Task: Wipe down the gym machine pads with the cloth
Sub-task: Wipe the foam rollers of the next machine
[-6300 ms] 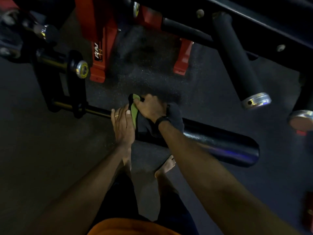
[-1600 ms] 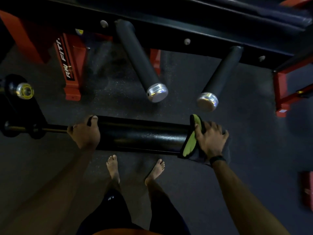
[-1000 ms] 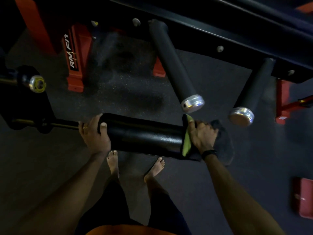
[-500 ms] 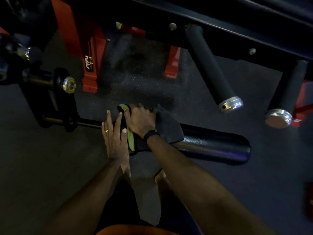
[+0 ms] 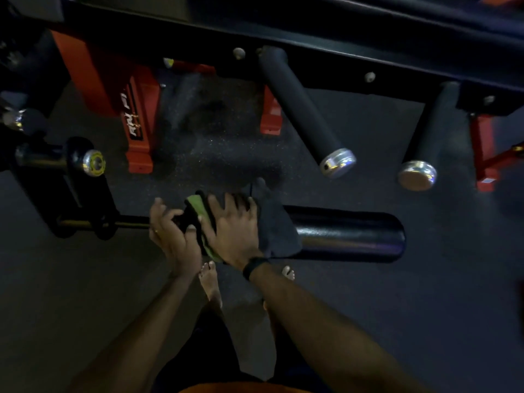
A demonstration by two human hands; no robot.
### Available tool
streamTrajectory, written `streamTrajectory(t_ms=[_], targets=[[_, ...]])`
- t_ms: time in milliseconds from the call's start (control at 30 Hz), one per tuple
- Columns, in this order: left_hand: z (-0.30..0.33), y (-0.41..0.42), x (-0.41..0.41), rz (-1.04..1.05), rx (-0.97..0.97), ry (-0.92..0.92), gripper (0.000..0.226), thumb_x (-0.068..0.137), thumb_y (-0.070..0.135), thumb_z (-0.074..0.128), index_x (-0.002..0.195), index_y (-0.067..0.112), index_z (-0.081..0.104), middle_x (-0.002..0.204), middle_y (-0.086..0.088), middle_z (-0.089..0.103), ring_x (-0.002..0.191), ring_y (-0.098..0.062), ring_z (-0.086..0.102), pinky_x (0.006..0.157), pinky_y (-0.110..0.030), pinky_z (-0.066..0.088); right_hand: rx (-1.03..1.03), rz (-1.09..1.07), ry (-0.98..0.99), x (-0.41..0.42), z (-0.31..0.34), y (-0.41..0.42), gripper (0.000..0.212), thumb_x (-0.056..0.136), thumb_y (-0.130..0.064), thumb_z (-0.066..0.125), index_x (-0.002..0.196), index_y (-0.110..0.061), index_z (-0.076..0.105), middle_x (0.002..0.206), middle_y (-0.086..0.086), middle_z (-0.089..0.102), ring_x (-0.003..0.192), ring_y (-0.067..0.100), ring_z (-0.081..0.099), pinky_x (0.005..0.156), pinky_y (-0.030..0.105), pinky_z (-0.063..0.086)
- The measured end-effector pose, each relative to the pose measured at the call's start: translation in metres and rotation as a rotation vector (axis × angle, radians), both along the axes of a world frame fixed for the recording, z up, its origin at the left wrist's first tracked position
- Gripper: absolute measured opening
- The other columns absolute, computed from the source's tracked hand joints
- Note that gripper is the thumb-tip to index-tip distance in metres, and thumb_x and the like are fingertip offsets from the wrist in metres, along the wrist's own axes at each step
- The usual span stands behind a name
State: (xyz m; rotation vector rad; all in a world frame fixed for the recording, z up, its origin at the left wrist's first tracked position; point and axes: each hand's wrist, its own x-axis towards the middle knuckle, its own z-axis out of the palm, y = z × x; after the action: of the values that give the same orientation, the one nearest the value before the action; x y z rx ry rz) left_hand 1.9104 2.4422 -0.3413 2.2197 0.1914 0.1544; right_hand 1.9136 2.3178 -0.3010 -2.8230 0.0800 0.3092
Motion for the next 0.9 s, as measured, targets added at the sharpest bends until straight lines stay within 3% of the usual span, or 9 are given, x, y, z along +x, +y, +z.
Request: streamTrajectory(t_ms=[100, 200, 267, 400, 500, 600, 700, 800, 900], targets=[[0.007, -0.018, 0.029, 0.095, -0.087, 0.024, 0.039, 0.085, 0.014, 0.050, 0.123, 0.009, 0.049, 0.138, -0.020, 0.051, 0.132, -0.034, 0.046, 0.112, -0.052, 0.029, 0.004, -0.010, -0.039, -0.004, -0.004, -0.005, 0.049, 0.100, -0.053, 0.033, 0.136, -0.024, 0.048, 0.128, 0.009, 0.056, 0.116, 0.032, 0.052, 0.108, 0.058, 0.032], [0.004, -0.022, 0.045, 0.072, -0.097, 0.199, 0.046, 0.096, 0.040, 0.041, 0.130, 0.013, 0.053, 0.118, -0.013, 0.065, 0.114, -0.034, 0.058, 0.105, -0.058, 0.039, 0.000, -0.075, -0.011, 0.009, -0.007, -0.025, 0.044, 0.097, -0.053, 0.040, 0.127, -0.025, 0.058, 0.121, 0.005, 0.063, 0.111, 0.030, 0.056, 0.105, 0.057, 0.033], [0.002, -0.023, 0.041, 0.078, -0.001, 0.250, 0.050, 0.099, 0.042, 0.037, 0.131, 0.009, 0.057, 0.114, -0.018, 0.067, 0.112, -0.039, 0.058, 0.106, -0.057, 0.039, 0.027, -0.156, 0.026, 0.006, -0.011, -0.055, 0.046, 0.095, -0.053, 0.041, 0.123, -0.025, 0.063, 0.117, 0.006, 0.066, 0.110, 0.031, 0.058, 0.108, 0.058, 0.032], [-0.002, -0.023, 0.039, 0.024, 0.307, 0.315, 0.038, 0.104, 0.031, 0.047, 0.121, 0.003, 0.066, 0.109, -0.026, 0.069, 0.109, -0.042, 0.061, 0.109, -0.049, 0.032, -0.051, -0.274, -0.081, -0.024, -0.014, -0.130, 0.048, 0.089, -0.056, 0.038, 0.114, -0.027, 0.068, 0.108, 0.002, 0.071, 0.105, 0.030, 0.062, 0.107, 0.058, 0.033], [-0.003, -0.023, 0.042, 0.018, 0.378, 0.358, 0.037, 0.104, 0.031, 0.050, 0.122, 0.002, 0.067, 0.111, -0.028, 0.068, 0.111, -0.043, 0.060, 0.110, -0.049, 0.029, -0.132, -0.371, -0.029, -0.047, -0.012, -0.186, 0.048, 0.090, -0.058, 0.039, 0.115, -0.029, 0.068, 0.111, -0.001, 0.071, 0.108, 0.025, 0.062, 0.111, 0.058, 0.028], [-0.006, -0.023, 0.041, -0.008, 0.413, 0.329, 0.036, 0.104, 0.029, 0.049, 0.116, 0.001, 0.069, 0.106, -0.030, 0.069, 0.106, -0.046, 0.061, 0.108, -0.051, 0.031, -0.230, -0.507, -0.024, -0.071, -0.012, -0.241, 0.048, 0.089, -0.059, 0.043, 0.109, -0.027, 0.071, 0.107, 0.002, 0.072, 0.108, 0.026, 0.062, 0.110, 0.063, 0.025], [-0.011, -0.021, 0.036, -0.015, 0.417, 0.251, 0.047, 0.098, 0.037, 0.042, 0.114, 0.003, 0.070, 0.103, -0.029, 0.070, 0.102, -0.046, 0.062, 0.110, -0.052, 0.031, -0.227, -0.607, -0.023, -0.091, -0.013, -0.272, 0.053, 0.088, -0.059, 0.045, 0.115, -0.021, 0.070, 0.117, 0.007, 0.070, 0.119, 0.029, 0.056, 0.110, 0.067, 0.022], [-0.020, -0.014, 0.021, 0.014, 0.315, 0.123, 0.048, 0.095, 0.035, 0.041, 0.119, 0.003, 0.067, 0.112, -0.026, 0.068, 0.113, -0.041, 0.057, 0.114, -0.042, 0.023, -0.231, -0.598, -0.065, -0.111, -0.013, -0.266, 0.051, 0.092, -0.055, 0.047, 0.123, -0.020, 0.066, 0.129, 0.006, 0.064, 0.131, 0.028, 0.048, 0.108, 0.069, 0.020], [-0.028, -0.007, 0.014, -0.035, 0.281, 0.020, 0.045, 0.097, 0.032, 0.040, 0.122, 0.004, 0.065, 0.115, -0.020, 0.067, 0.114, -0.035, 0.055, 0.111, -0.040, 0.024, -0.242, -0.566, -0.069, -0.117, -0.013, -0.266, 0.049, 0.094, -0.055, 0.044, 0.123, -0.022, 0.065, 0.130, 0.003, 0.063, 0.131, 0.027, 0.047, 0.105, 0.065, 0.025]])
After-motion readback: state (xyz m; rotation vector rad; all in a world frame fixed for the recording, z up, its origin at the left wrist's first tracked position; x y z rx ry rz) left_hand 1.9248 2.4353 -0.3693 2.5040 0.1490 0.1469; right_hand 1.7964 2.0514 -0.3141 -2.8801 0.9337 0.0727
